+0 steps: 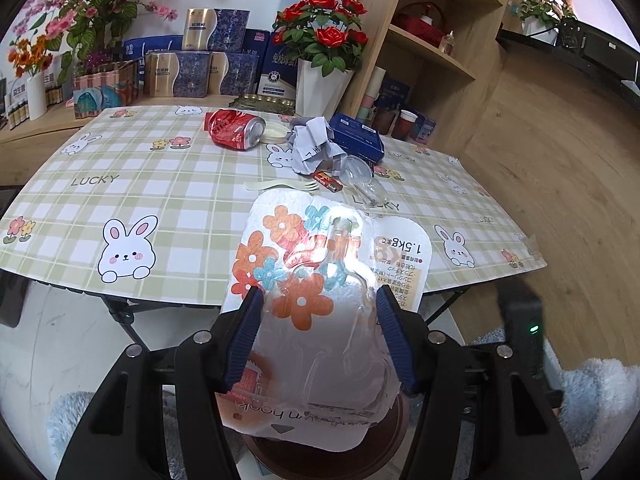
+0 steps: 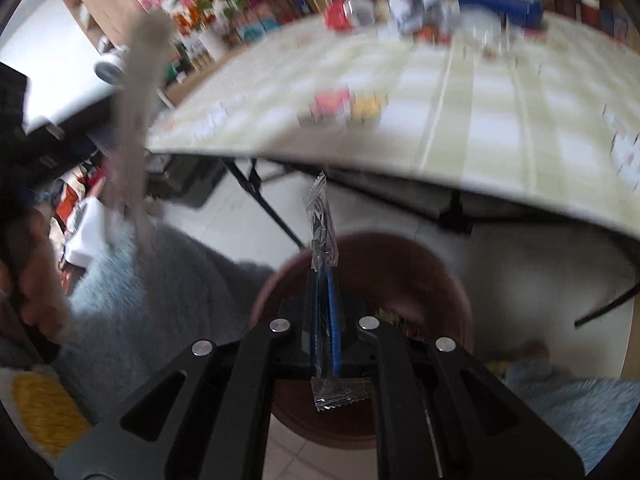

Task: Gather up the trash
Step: 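Drop the fork into the bin with the right gripper while the left gripper carries the package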

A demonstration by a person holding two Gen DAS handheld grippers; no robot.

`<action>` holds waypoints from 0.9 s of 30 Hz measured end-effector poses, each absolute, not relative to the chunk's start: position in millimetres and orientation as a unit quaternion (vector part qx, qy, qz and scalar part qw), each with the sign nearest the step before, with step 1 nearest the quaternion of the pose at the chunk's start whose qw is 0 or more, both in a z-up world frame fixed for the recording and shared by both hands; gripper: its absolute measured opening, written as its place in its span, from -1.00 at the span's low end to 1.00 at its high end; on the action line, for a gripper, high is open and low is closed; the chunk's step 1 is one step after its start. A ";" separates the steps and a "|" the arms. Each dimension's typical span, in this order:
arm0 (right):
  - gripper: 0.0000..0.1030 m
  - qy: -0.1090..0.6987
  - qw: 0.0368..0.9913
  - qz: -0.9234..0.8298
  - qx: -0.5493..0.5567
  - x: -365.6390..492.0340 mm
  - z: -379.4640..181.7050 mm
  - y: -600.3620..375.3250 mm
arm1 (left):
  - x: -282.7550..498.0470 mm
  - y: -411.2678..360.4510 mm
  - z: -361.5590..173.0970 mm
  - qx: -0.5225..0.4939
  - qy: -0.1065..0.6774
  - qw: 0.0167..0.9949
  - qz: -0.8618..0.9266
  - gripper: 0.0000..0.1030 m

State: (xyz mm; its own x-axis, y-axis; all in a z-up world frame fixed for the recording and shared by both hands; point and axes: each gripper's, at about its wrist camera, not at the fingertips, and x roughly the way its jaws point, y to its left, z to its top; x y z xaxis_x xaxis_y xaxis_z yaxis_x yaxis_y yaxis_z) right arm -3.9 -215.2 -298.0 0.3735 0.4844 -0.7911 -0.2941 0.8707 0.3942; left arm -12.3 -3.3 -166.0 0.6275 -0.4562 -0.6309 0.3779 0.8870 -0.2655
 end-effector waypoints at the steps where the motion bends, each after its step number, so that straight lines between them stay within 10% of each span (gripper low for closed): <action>1: -0.83 0.519 0.817 0.232 0.096 -2.0 -305.8 -214.8 | -12.7 -2.4 -167.2 -0.055 0.363 0.901 -0.231 0.10; 17: -0.81 0.565 0.799 0.186 0.085 7.9 -334.5 -216.7 | -13.5 -4.4 -193.6 -0.057 0.388 0.888 -0.242 0.10; 27: -0.03 0.524 0.828 0.186 0.064 0.9 -309.7 -215.2 | -12.0 -4.9 -200.5 -0.059 0.397 0.884 -0.241 0.10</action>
State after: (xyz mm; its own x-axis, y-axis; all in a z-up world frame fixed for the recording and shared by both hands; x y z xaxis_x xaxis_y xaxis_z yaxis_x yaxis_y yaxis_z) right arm 0.9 -215.2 -309.7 0.3807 0.3759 -0.8448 -0.2420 0.9223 0.3013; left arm -12.0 -4.9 -200.5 0.5686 -0.4721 -0.6737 0.3786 0.8772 -0.2952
